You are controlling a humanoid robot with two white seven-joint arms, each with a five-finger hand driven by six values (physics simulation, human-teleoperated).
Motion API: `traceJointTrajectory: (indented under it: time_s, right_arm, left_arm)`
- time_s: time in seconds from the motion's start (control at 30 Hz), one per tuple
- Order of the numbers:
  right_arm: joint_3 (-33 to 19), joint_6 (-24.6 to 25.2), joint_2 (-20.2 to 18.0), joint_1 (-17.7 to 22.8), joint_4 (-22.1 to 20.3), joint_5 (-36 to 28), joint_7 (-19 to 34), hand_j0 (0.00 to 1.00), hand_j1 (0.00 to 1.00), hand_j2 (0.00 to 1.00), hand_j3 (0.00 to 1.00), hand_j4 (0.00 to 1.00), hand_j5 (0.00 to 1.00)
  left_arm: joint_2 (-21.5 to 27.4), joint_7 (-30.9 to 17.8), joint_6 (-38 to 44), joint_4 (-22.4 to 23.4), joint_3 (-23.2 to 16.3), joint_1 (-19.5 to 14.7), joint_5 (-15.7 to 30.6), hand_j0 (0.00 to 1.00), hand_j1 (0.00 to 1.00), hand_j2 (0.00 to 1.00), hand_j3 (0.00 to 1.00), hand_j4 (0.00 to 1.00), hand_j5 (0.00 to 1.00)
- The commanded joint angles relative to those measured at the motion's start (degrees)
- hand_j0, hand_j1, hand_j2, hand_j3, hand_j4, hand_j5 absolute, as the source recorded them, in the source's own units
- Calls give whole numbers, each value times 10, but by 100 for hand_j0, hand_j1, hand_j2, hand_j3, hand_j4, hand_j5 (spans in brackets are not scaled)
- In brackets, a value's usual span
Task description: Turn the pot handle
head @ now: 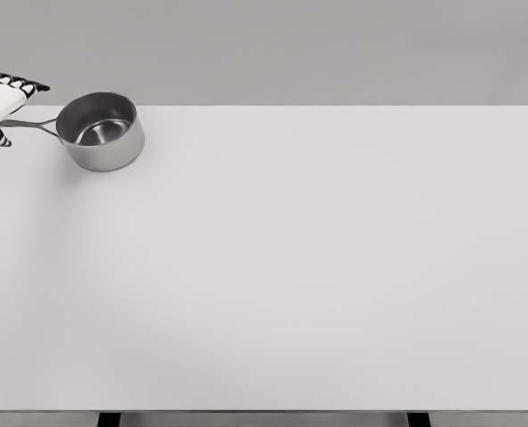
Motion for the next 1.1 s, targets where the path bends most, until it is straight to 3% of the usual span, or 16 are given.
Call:
traceJointTrajectory:
  time_s: [0.0,0.2,0.3,0.37,0.5,0.57,0.7,0.8,0.93,1.07]
  right_arm:
    - [0,0,0,0,0,0,0,100,100,100,100,100,100]
    - [0,0,0,0,0,0,0,100,100,100,100,100,100]
    - [0,0,0,0,0,0,0,100,100,100,100,100,100]
    - [0,0,0,0,0,0,0,100,100,100,100,100,100]
    - [0,0,0,0,0,0,0,100,100,100,100,100,100]
    - [0,0,0,0,0,0,0,100,100,100,100,100,100]
    - [0,0,0,0,0,0,0,100,100,100,100,100,100]
    - [0,0,0,0,0,0,0,100,100,100,100,100,100]
    - [0,0,0,0,0,0,0,100,100,100,100,100,100]
    - [0,0,0,0,0,0,0,100,100,100,100,100,100]
  left_arm:
    - [1,0,0,-5,2,0,8,100,100,100,100,100,100]
    - [6,-4,0,-88,7,10,40,100,100,100,100,100,100]
    - [15,-8,0,-137,8,38,48,100,100,100,100,100,100]
    - [29,-10,0,-187,8,68,67,100,100,100,100,100,100]
    - [71,-32,0,-333,8,158,153,100,100,100,100,100,100]
    - [82,-32,0,-379,8,194,179,100,100,100,100,100,100]
    - [143,-32,0,-532,10,286,285,100,100,100,100,100,100]
    - [142,-30,0,-637,16,364,299,100,100,100,100,100,100]
    - [111,-32,0,-648,52,409,381,100,100,100,100,100,100]
    - [110,-32,0,-644,50,430,376,100,100,100,100,100,100]
